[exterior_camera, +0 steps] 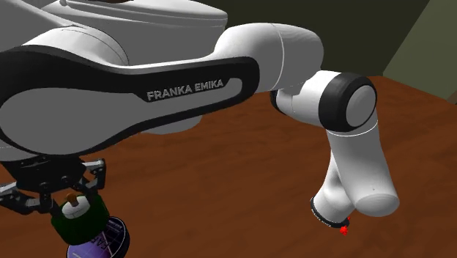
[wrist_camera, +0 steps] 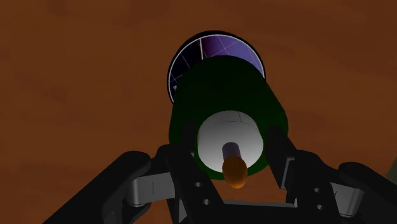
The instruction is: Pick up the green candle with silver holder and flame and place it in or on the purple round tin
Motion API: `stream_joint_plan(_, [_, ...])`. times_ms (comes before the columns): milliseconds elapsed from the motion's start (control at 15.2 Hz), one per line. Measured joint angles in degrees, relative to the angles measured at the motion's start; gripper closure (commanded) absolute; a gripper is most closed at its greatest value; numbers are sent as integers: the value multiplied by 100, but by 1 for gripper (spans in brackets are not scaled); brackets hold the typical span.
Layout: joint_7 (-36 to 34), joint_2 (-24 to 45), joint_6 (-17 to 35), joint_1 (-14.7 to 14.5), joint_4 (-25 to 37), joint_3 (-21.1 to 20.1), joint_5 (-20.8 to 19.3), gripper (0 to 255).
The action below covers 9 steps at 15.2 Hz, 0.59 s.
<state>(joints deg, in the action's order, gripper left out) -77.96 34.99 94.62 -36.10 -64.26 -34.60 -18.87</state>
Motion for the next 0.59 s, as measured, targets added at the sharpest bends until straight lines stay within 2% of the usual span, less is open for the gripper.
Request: stream_joint_plan(594, [-86,8,693,139,-722,19,-29,255])
